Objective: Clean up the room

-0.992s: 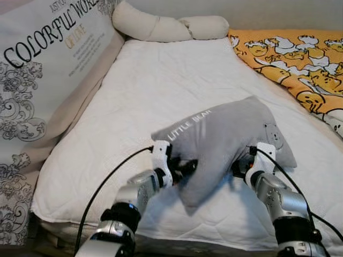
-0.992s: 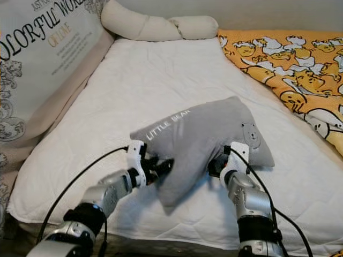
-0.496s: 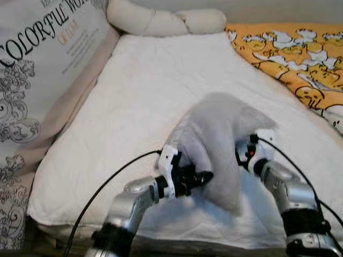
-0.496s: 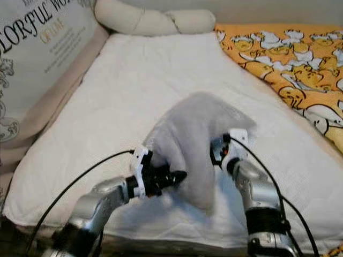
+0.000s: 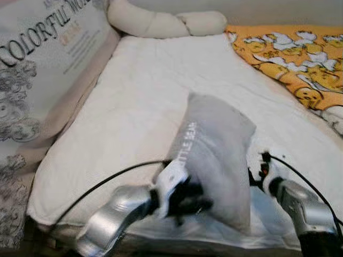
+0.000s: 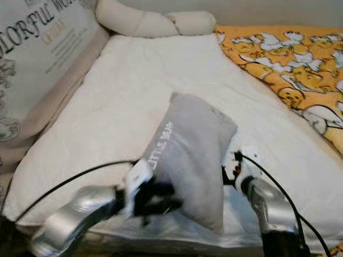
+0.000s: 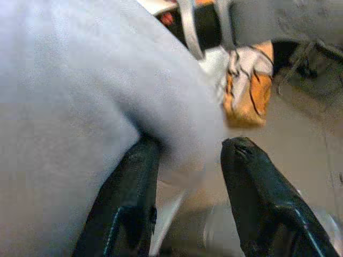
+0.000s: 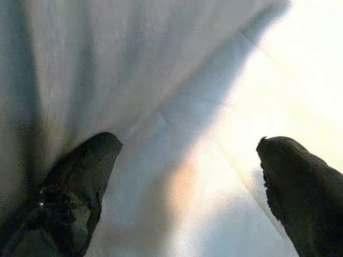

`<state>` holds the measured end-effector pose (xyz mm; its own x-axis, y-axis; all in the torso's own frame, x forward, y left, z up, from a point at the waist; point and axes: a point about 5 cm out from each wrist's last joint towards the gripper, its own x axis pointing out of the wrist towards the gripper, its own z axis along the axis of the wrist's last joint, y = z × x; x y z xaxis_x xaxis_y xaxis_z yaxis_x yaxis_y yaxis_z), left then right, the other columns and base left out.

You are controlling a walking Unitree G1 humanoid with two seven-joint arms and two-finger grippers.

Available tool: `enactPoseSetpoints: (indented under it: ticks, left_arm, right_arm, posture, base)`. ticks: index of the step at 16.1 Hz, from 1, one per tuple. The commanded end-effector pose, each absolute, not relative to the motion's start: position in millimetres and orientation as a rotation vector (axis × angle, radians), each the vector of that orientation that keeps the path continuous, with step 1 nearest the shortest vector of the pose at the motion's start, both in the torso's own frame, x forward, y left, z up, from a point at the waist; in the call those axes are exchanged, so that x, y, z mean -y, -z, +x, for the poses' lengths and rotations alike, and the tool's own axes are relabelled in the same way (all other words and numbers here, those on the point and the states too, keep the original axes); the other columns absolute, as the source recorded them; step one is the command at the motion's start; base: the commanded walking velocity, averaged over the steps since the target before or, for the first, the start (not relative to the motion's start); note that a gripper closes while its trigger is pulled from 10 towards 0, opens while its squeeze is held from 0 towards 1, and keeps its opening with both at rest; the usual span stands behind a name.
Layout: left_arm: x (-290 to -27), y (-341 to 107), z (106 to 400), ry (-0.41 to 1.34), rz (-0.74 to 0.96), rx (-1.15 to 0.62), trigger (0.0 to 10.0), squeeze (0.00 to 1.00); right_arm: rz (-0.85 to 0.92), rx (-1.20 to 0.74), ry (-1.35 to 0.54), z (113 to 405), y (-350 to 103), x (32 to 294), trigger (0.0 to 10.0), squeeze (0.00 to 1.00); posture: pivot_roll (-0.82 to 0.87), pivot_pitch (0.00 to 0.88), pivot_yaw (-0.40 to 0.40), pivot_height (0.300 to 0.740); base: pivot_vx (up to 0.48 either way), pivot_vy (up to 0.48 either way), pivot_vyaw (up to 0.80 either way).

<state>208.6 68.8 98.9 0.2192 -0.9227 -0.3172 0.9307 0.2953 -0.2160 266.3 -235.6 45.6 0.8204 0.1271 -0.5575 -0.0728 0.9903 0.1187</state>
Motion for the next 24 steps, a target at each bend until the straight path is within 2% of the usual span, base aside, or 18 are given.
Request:
enactPoseSetpoints:
  ticks: [1, 3, 4, 5, 6, 7, 9, 11, 14, 16, 18, 20, 21, 22, 23, 24]
  left_arm:
    - [-78, -108, 206, 1.28, 0.041, -0.403, 10.0, 1.0]
    - [-117, -111, 196, 1.217, 0.049, -0.442, 10.0, 1.0]
    - [-140, -117, 194, 1.208, -0.002, -0.46, 10.0, 1.0]
    - [-147, -119, 193, 1.204, -0.022, -0.466, 10.0, 1.0]
    - [-177, -131, 208, 1.165, -0.091, -0.468, 10.0, 1.0]
    - [-182, -134, 213, 1.15, -0.107, -0.458, 10.0, 1.0]
    - [-195, -136, 249, 0.98, -0.141, -0.358, 10.0, 1.0]
    - [-185, -115, 301, 0.782, -0.196, -0.316, 10.0, 1.0]
    - [-152, -89, 330, 0.685, -0.371, -0.36, 10.0, 1.0]
    - [-118, -63, 329, 0.676, -0.451, -0.439, 10.0, 1.0]
    - [-99, -49, 320, 0.7, -0.502, -0.483, 10.0, 1.0]
    - [-82, -32, 304, 0.742, -0.518, -0.555, 10.0, 1.0]
    - [-76, -26, 299, 0.778, -0.516, -0.567, 10.0, 1.0]
    - [-71, -23, 295, 0.811, -0.524, -0.58, 7.8, 0.92]
    - [-70, -22, 293, 0.82, -0.532, -0.589, 0.3, 0.15]
    - [-68, -23, 293, 0.832, -0.547, -0.586, 0.0, 0.0]
  right_arm:
    - [0.106, -0.575, -0.097, 268, -51, 236, 10.0, 1.0]
    - [0.137, -0.553, -0.067, 266, -56, 244, 10.0, 1.0]
    - [0.151, -0.539, -0.056, 265, -59, 248, 10.0, 1.0]
    - [0.154, -0.535, -0.053, 265, -60, 249, 10.0, 1.0]
    - [0.196, -0.512, -0.055, 263, -61, 252, 10.0, 1.0]
    - [0.205, -0.508, -0.055, 263, -61, 252, 10.0, 1.0]
    - [0.288, -0.467, -0.061, 264, -63, 251, 10.0, 1.0]
    - [0.42, -0.418, -0.047, 266, -61, 251, 10.0, 1.0]
    - [0.563, -0.404, 0.022, 270, -55, 248, 10.0, 1.0]
    - [0.636, -0.41, -0.04, 272, -53, 228, 10.0, 1.0]
    - [0.701, -0.416, -0.118, 273, -52, 210, 10.0, 1.0]
    - [0.691, -0.504, -0.244, 266, -43, 184, 10.0, 1.0]
    - [0.683, -0.511, -0.293, 264, -43, 175, 10.0, 0.0]
    - [0.668, -0.517, -0.3, 264, -41, 172, 6.9, 0.0]
    - [0.647, -0.525, -0.288, 265, -39, 171, 0.0, 0.0]
    - [0.622, -0.53, -0.285, 266, -38, 172, 0.0, 0.0]
  posture:
    - [-0.09, 0.0, 0.05, 0.74]
    - [-0.09, 0.0, 0.055, 0.74]
    - [-0.1, 0.0, 0.058, 0.74]
    - [-0.1, 0.0, 0.058, 0.74]
    - [-0.1, 0.0, 0.068, 0.74]
    - [-0.1, 0.0, 0.068, 0.74]
    - [-0.1, 0.0, 0.068, 0.74]
    - [-0.11, 0.0, 0.069, 0.74]
    - [-0.13, 0.0, 0.083, 0.74]
    - [-0.17, 0.0, 0.103, 0.74]
    - [-0.18, 0.0, 0.113, 0.74]
    - [-0.18, 0.0, 0.111, 0.74]
    - [-0.18, 0.0, 0.109, 0.74]
    - [-0.17, 0.0, 0.107, 0.74]
    - [-0.17, 0.0, 0.105, 0.74]
    - [-0.16, 0.0, 0.101, 0.74]
  base:
    - [0.0, 0.0, 0.0]
    - [0.0, 0.0, 0.0]
    - [0.0, 0.0, 0.0]
    - [0.0, 0.0, 0.0]
    - [0.0, 0.0, 0.0]
    - [0.0, 0.0, 0.0]
    - [0.0, 0.0, 0.0]
    - [0.0, 0.0, 0.0]
    - [0.0, 0.0, 0.0]
    - [0.0, 0.0, 0.0]
    - [0.0, 0.0, 0.0]
    - [0.0, 0.0, 0.0]
    - [0.0, 0.0, 0.0]
    - [0.0, 0.0, 0.0]
    - [0.0, 0.0, 0.0]
    - [0.0, 0.0, 0.0]
